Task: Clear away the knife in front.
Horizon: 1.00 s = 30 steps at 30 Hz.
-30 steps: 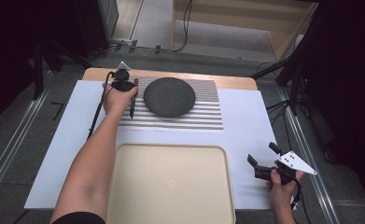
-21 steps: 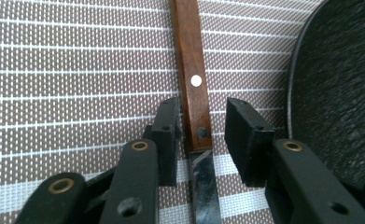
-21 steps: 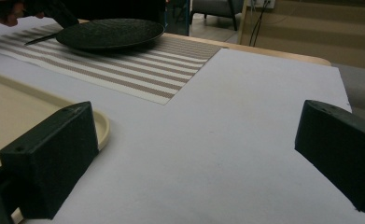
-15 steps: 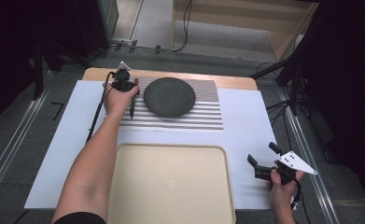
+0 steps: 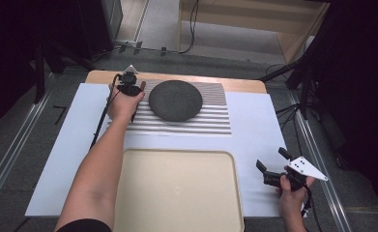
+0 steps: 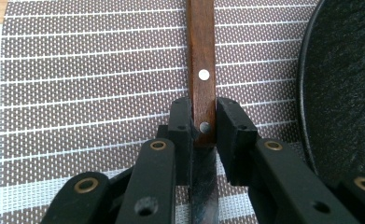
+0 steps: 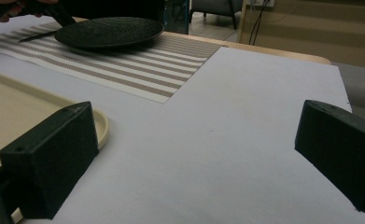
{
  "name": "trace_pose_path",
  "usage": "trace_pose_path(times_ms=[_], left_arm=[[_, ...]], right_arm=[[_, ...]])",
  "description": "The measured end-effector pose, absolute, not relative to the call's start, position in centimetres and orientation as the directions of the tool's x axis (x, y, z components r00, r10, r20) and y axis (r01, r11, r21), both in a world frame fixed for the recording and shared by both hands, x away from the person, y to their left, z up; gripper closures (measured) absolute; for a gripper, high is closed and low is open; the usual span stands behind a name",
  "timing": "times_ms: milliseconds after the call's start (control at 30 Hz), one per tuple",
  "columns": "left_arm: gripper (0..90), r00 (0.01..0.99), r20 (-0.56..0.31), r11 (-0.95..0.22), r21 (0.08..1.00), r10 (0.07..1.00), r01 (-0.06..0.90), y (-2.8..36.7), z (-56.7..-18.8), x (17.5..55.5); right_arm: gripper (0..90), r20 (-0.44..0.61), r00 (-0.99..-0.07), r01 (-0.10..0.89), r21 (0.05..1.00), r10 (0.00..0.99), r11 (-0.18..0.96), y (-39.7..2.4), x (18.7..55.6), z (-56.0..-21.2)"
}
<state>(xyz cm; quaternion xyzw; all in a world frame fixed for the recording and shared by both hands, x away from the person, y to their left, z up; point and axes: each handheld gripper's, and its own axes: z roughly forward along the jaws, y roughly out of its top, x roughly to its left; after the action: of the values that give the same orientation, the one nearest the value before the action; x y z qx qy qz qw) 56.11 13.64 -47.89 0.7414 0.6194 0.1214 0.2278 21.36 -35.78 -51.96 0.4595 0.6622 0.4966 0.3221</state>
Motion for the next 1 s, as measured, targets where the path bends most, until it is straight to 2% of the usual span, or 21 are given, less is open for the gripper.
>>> trace_pose_path(times_ms=[533, 1000], left_arm=[[77.1, 0.248, -0.106, -0.171, 0.473, 0.963, 0.864, 14.3, -47.5, 56.0], [77.1, 0.287, -0.123, -0.187, 0.510, 0.950, 0.839, 14.8, -45.4, 55.1]], right_arm=[[0.0, 0.034, -0.367, 0.290, 0.954, 0.930, 0.080, -35.8, 21.4, -52.0], [0.0, 0.033, -0.368, 0.290, 0.954, 0.929, 0.081, -35.8, 21.4, -52.0]])
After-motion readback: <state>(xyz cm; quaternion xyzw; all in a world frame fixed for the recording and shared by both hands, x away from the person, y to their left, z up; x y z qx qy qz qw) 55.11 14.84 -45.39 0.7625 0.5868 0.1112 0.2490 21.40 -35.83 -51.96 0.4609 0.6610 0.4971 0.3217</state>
